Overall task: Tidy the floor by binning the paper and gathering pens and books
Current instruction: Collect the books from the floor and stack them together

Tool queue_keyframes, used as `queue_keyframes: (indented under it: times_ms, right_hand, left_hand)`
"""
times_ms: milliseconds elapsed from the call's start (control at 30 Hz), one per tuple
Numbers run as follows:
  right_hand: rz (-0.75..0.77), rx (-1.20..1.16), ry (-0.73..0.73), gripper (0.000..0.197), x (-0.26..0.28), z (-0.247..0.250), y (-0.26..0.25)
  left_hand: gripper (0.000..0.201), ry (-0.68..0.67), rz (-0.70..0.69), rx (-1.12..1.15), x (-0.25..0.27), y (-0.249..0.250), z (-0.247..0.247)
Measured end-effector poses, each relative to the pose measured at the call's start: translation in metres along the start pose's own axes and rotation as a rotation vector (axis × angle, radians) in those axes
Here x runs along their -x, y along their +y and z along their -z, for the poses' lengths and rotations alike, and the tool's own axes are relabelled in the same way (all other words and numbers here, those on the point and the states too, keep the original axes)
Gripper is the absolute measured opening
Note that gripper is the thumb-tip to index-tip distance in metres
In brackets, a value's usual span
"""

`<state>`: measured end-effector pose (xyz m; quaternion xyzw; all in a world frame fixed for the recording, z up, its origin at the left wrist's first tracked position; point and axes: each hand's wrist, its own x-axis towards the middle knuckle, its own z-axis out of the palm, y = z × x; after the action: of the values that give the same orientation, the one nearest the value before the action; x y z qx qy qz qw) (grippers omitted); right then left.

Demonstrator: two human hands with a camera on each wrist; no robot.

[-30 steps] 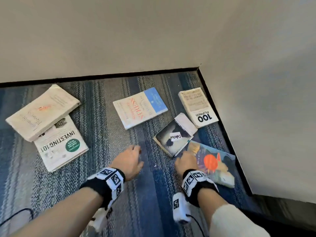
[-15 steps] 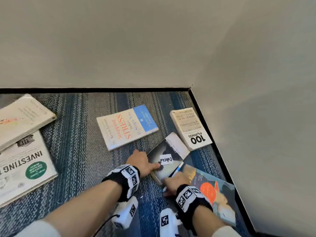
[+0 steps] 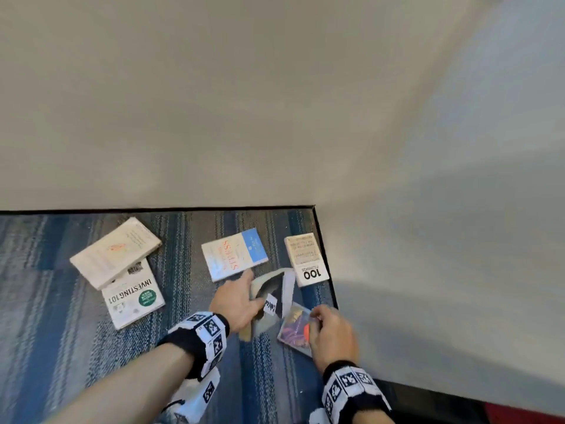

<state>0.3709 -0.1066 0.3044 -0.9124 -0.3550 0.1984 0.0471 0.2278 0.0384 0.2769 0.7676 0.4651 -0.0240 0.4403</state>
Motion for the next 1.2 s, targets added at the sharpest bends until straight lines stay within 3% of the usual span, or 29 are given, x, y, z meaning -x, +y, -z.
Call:
queue_keyframes:
  times_ms: [200,333,567,633,767,967,1033,1200]
  right_hand:
    - [0.093,-0.336,0.312,0.019,0.154,0.184,-0.021]
    - [0.106,-0.539,0.522,0.021,0.248,0.301,0.003]
    - [-0.290,-0.736,1.172,0.018,0.322,0.437,0.149]
    - [-0.370,-0.718,1.266,0.020,0.319,0.469,0.194]
    - [-0.484,-0.662,1.149,0.024,0.282,0.507,0.262]
    - [-0.516,-0.486,0.663,0.034,0.227,0.518,0.309]
    - [-0.505,-0.461,0.563,0.040,0.217,0.521,0.313]
    - [-0.633,-0.504,0.647,0.044,0.213,0.532,0.292]
  left_hand:
    - [0.034,-0.058,0.029,0.106,0.146,0.105,0.084]
    - [0.030,-0.079,0.012,0.238,0.217,0.179,0.114]
    - [0.031,0.018,0.013,0.383,0.250,0.281,0.110]
    - [0.028,0.060,0.008,0.409,0.254,0.306,0.105]
    - [0.028,0.106,-0.022,0.534,0.256,0.331,0.096]
    - [0.025,0.115,-0.003,0.651,0.271,0.329,0.094]
    - [0.025,0.123,-0.004,0.610,0.276,0.325,0.096]
    - [0.029,0.170,-0.008,0.497,0.288,0.309,0.108]
